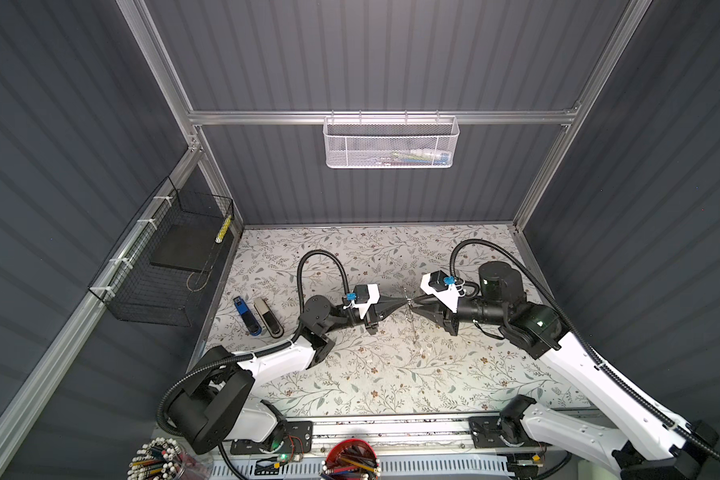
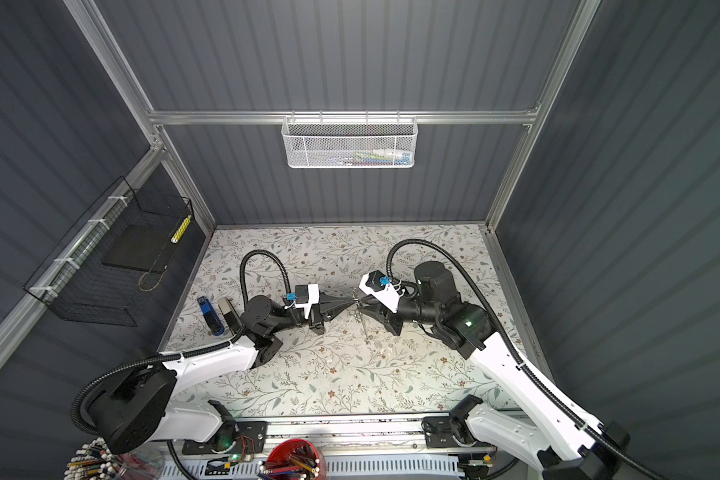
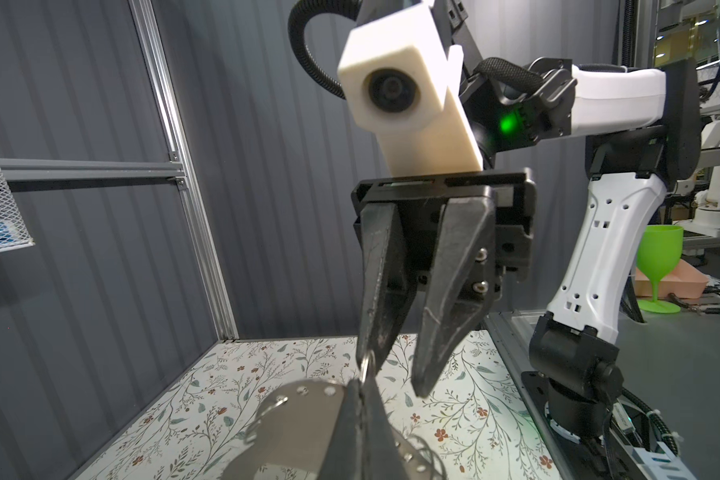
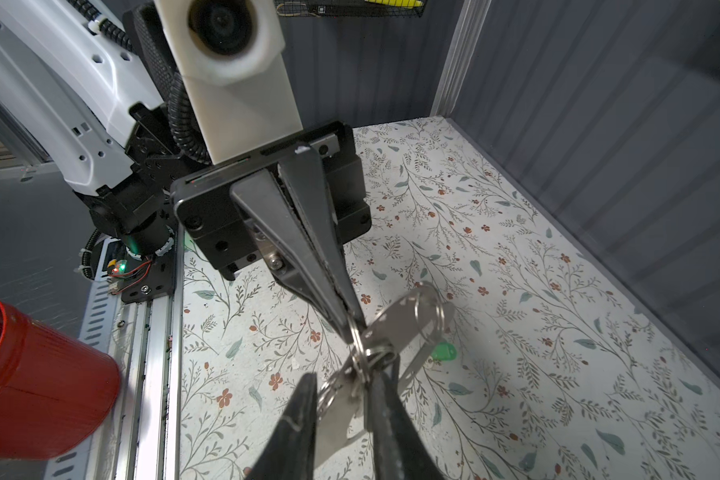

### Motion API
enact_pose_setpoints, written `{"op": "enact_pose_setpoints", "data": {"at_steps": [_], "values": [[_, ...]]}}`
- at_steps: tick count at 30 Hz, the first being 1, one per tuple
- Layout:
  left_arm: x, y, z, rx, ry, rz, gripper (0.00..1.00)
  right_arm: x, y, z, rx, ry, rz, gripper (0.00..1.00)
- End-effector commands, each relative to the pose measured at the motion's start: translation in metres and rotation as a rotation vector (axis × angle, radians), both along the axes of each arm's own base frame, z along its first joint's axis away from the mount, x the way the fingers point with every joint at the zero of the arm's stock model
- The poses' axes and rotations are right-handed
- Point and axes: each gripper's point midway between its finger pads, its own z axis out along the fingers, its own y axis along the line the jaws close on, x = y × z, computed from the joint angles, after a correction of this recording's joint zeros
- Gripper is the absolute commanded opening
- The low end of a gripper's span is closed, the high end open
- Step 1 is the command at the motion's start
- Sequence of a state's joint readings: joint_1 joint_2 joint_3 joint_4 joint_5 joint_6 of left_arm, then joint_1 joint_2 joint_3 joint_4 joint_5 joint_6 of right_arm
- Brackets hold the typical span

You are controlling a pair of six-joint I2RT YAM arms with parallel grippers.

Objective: Put the keys on the keyring

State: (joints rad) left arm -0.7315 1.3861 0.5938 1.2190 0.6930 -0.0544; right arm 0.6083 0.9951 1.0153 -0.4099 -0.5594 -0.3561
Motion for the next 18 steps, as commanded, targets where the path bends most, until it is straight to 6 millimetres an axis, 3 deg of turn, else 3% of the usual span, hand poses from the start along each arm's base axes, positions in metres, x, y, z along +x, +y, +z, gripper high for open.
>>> {"op": "enact_pose_setpoints", "data": {"at_steps": [1,9,18], "values": [[-0.0026,0.0014,0.0224,-0.051,-0.058,-0.028,0.00,0.0002,0.0045,0.0113,0.040,-0.023,0.022,0.23],[-0.0036,0.0011,0.0214,-0.048,-0.055,-0.041,0.00,0.0026,0.0055,0.0131,0.050,-0.040,0.020,0.16],[-0.0030,0.0025,0.0224,-0.049,-0.055,-0.039,0.00,0.0014,0.0043,0.0061,0.025,-0.025,0.026,0.00]]}}
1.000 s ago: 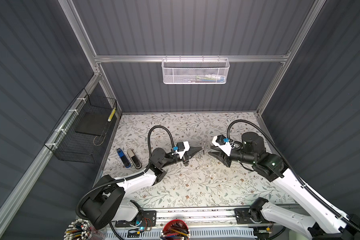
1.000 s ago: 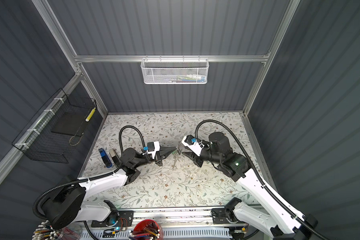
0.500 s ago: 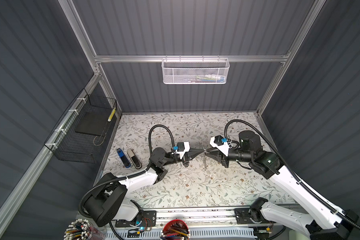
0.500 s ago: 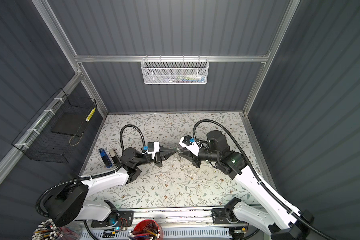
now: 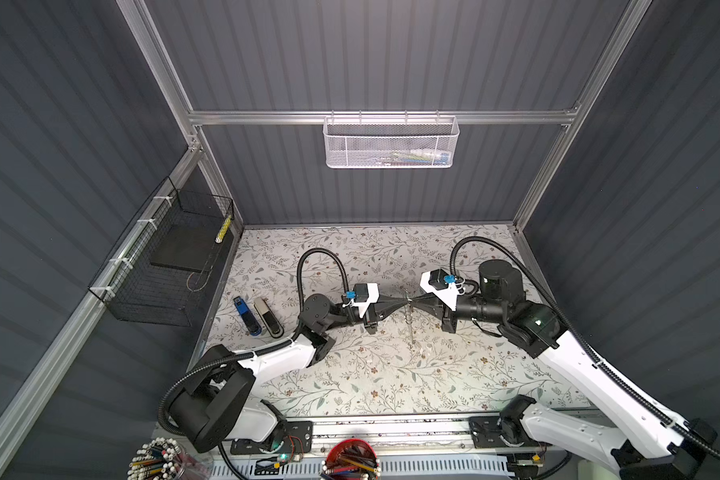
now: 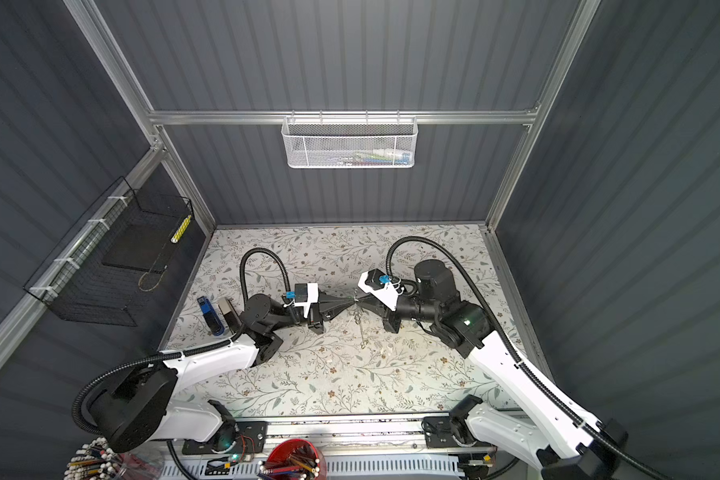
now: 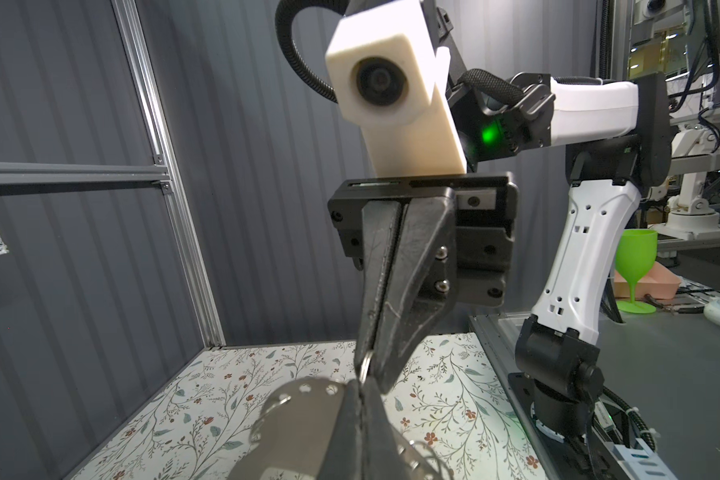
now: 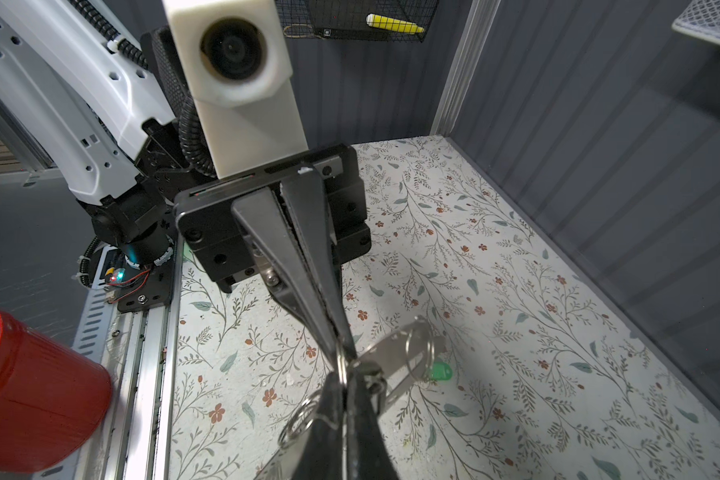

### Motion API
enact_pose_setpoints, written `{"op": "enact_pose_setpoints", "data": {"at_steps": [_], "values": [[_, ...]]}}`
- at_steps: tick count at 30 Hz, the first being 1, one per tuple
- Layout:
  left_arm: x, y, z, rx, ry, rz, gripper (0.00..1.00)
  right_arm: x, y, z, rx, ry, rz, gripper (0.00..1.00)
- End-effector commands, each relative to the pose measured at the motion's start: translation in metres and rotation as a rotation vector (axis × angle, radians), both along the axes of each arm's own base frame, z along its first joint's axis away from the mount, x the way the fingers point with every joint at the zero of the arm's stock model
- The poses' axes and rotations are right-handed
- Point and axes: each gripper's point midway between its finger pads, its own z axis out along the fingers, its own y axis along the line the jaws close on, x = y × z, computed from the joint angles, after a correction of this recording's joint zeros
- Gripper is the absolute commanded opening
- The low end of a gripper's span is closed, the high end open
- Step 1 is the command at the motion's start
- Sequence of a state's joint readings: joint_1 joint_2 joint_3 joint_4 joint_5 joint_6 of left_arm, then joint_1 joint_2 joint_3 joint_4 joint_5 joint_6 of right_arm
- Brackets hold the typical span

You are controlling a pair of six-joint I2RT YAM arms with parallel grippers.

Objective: Put the keys on the keyring

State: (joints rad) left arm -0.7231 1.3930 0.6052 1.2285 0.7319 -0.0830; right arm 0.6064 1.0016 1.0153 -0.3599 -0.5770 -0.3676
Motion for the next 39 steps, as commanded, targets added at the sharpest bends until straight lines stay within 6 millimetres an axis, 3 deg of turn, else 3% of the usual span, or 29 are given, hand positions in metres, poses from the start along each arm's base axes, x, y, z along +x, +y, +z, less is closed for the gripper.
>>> {"op": "enact_pose_setpoints", "data": {"at_steps": [1,2,4,9,15,26,39], "values": [[0.000,0.002,0.020,-0.048,-0.061,-0.004,0.00,-0.002,0.000,-0.003,-0.007,0.015,0.008,0.00],[0.001,0.002,0.019,-0.043,-0.055,-0.003,0.00,-0.001,-0.001,-0.003,-0.010,0.014,0.007,0.00],[0.003,0.001,0.015,-0.008,-0.046,-0.002,0.19,-0.001,-0.005,-0.006,-0.043,0.028,-0.008,0.00],[0.009,0.000,-0.006,0.263,-0.109,0.056,0.33,-0.003,-0.018,-0.019,-0.193,0.111,-0.037,0.00],[0.005,0.000,-0.018,0.411,-0.144,0.044,0.33,-0.005,-0.025,-0.037,-0.335,0.228,-0.032,0.00],[0.001,-0.011,-0.025,0.454,-0.131,0.000,0.32,-0.004,-0.019,-0.029,-0.339,0.261,-0.007,0.00],[-0.006,-0.017,-0.030,0.476,-0.130,-0.035,0.24,-0.002,-0.014,-0.031,-0.341,0.275,0.006,0.00]]}}
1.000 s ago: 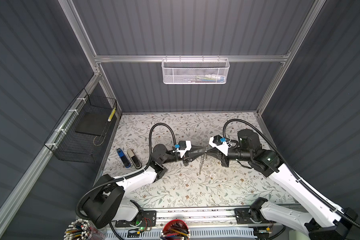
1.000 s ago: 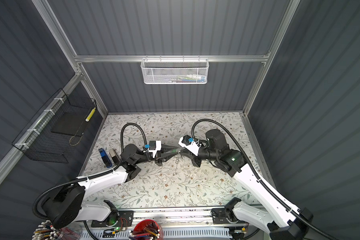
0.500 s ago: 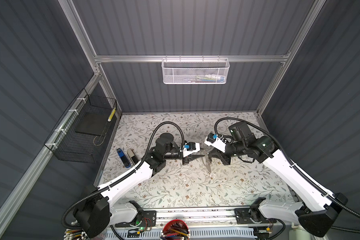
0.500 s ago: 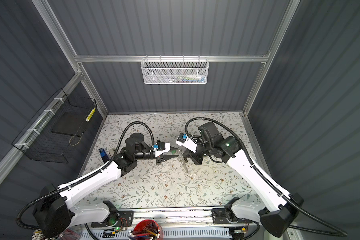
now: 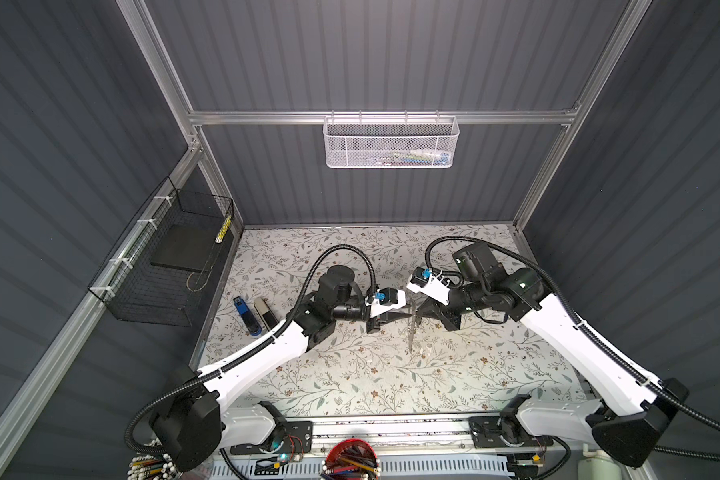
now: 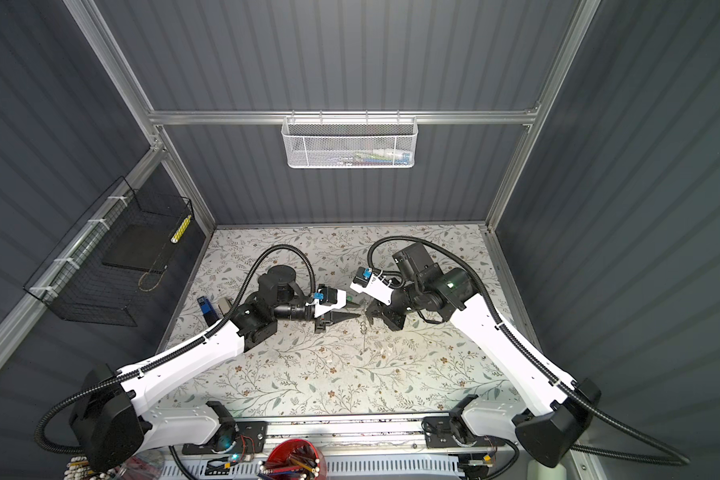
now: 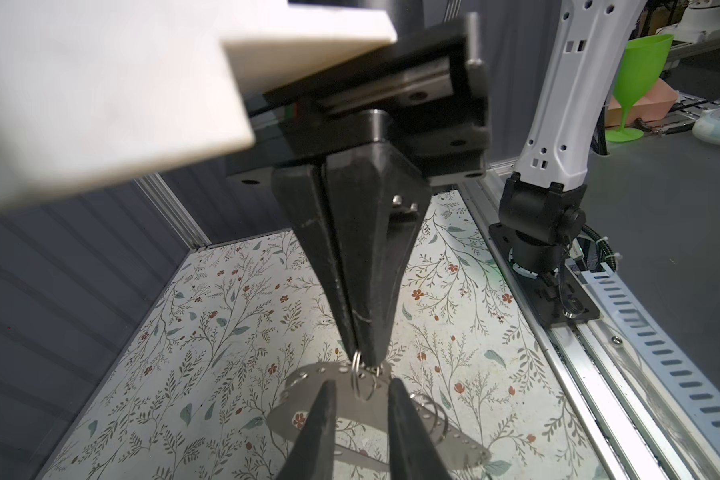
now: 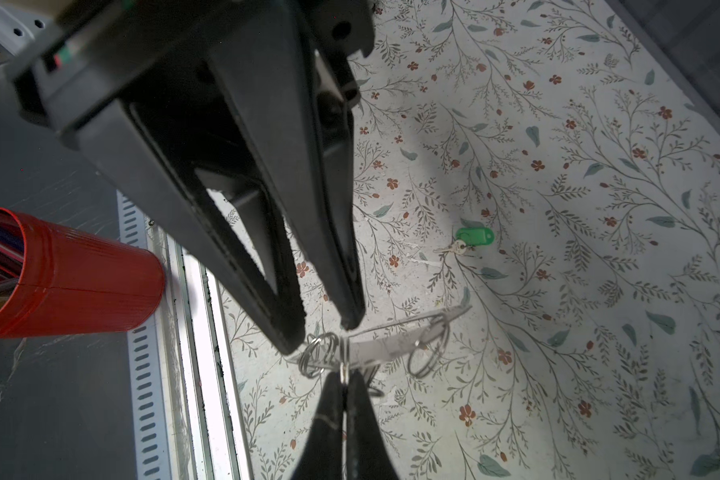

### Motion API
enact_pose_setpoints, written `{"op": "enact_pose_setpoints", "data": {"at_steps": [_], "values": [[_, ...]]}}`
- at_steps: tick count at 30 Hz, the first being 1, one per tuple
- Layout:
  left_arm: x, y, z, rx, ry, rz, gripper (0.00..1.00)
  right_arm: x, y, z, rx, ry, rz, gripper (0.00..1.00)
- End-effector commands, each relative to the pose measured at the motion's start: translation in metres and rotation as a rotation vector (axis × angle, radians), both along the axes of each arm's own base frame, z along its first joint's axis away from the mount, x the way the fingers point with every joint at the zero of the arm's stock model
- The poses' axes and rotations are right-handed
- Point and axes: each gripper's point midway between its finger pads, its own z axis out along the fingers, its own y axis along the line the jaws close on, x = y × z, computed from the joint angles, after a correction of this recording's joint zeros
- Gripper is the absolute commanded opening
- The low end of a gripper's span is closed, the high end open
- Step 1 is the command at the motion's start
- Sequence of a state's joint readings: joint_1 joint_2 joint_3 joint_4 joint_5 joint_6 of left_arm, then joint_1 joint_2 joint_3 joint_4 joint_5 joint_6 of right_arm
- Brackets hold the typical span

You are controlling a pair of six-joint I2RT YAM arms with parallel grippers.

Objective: Put the keys on the keyring

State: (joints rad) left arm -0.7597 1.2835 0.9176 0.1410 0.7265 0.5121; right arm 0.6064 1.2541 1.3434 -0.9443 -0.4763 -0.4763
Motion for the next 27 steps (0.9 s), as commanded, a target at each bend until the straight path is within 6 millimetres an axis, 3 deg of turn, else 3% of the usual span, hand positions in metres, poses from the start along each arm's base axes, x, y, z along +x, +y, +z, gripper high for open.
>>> {"op": "enact_pose_setpoints", "data": {"at_steps": [1,15,22,25,27], "values": [[-0.002,-0.004,0.005,0.007,-0.015,-0.021,0.24,-0.002,0.004,0.016,0.037,-0.020,0.024,0.00],[-0.003,-0.011,0.006,0.007,-0.018,-0.048,0.20,-0.005,0.010,0.021,0.060,-0.035,0.043,0.00],[-0.005,-0.013,0.007,0.005,-0.018,-0.070,0.00,-0.005,0.013,0.023,0.071,-0.053,0.060,0.00],[-0.005,-0.012,0.010,-0.006,-0.008,-0.062,0.00,0.002,0.010,0.024,0.066,-0.095,0.024,0.20],[-0.002,-0.010,0.015,-0.035,-0.012,-0.034,0.00,0.007,0.003,0.025,0.058,-0.148,-0.012,0.26]]}}
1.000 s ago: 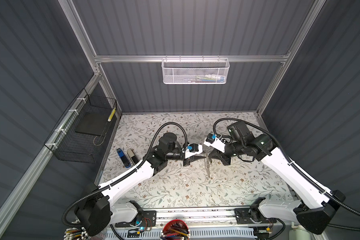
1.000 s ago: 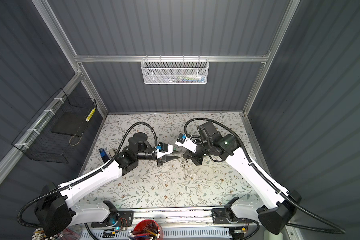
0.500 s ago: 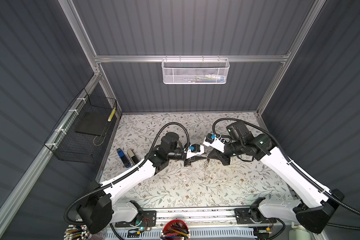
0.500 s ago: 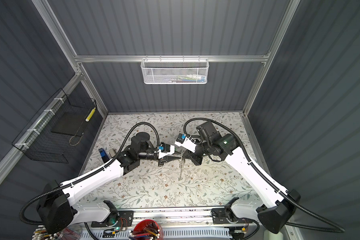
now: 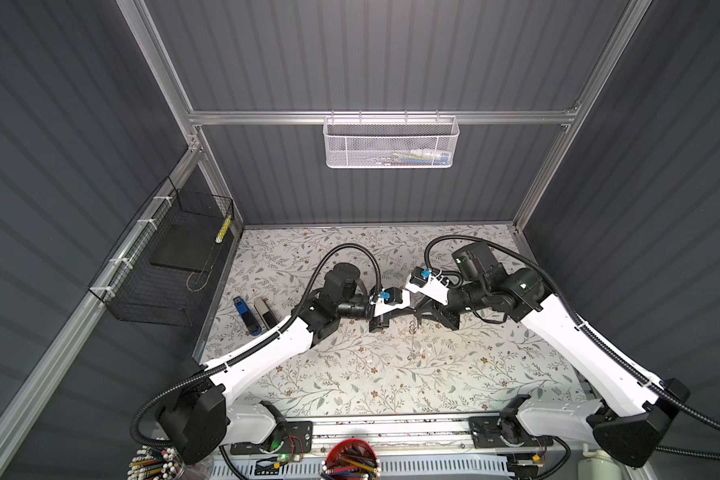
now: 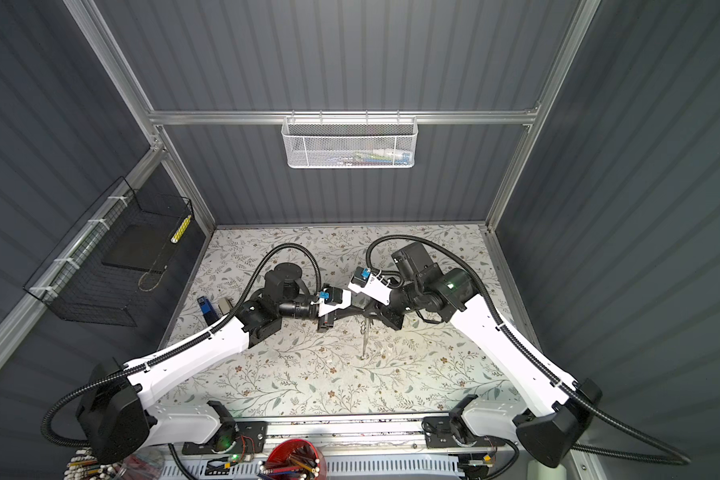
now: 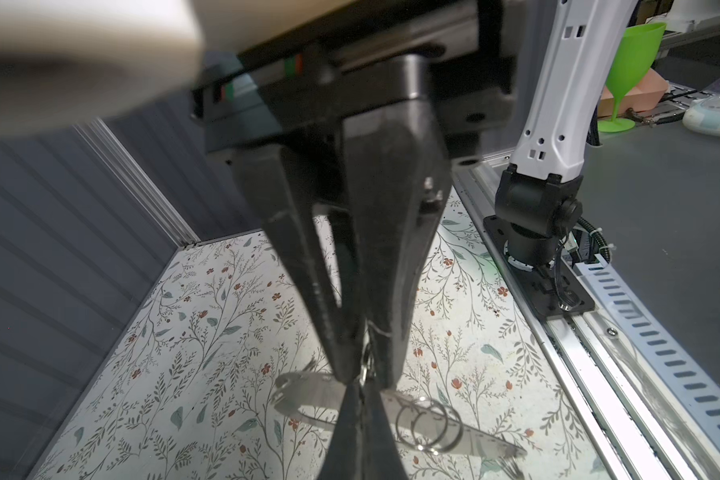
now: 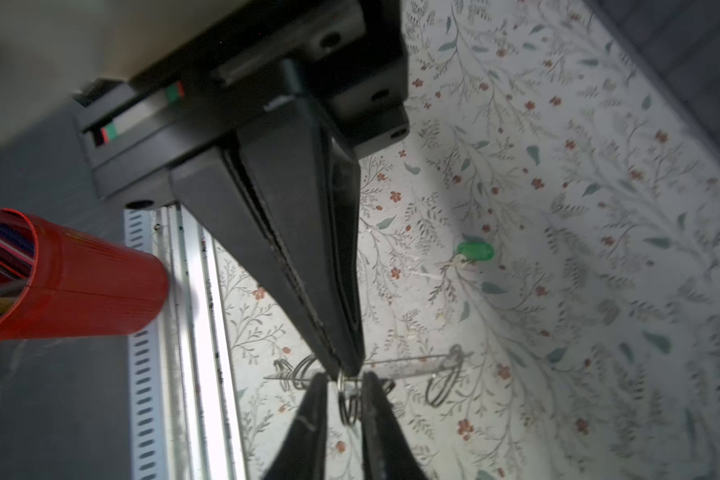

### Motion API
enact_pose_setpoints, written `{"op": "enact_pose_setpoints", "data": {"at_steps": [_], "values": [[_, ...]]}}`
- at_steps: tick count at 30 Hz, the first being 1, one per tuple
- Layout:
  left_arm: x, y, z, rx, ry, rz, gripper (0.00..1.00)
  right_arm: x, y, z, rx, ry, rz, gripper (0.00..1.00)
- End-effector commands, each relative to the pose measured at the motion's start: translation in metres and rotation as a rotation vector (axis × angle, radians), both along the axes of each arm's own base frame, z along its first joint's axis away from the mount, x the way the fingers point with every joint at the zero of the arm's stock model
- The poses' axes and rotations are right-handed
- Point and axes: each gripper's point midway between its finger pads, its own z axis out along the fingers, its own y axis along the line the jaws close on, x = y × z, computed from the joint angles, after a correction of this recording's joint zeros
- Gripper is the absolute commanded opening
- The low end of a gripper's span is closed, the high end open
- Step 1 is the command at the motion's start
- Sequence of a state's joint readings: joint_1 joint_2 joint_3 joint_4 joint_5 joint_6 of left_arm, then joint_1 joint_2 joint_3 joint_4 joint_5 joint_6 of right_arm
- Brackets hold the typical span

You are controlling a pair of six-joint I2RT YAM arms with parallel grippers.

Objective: Put the keys on the keyring

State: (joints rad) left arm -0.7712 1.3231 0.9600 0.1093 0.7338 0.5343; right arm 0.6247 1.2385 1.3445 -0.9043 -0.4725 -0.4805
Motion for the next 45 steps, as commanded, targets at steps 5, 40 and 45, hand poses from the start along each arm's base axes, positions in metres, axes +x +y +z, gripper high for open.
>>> {"op": "enact_pose_setpoints", "data": {"at_steps": [5,40,45], "values": [[0.005,0.005,0.033,-0.157,0.041,0.019,0.00,0.014,-0.024,0.025,0.083,-0.229,-0.162,0.44],[0.015,0.014,0.053,-0.362,0.111,0.046,0.00,0.023,0.011,0.024,0.315,-0.201,-0.159,0.50],[0.017,0.015,0.054,-0.369,0.107,0.068,0.00,0.023,0.017,0.013,0.266,-0.189,-0.152,0.51]]}}
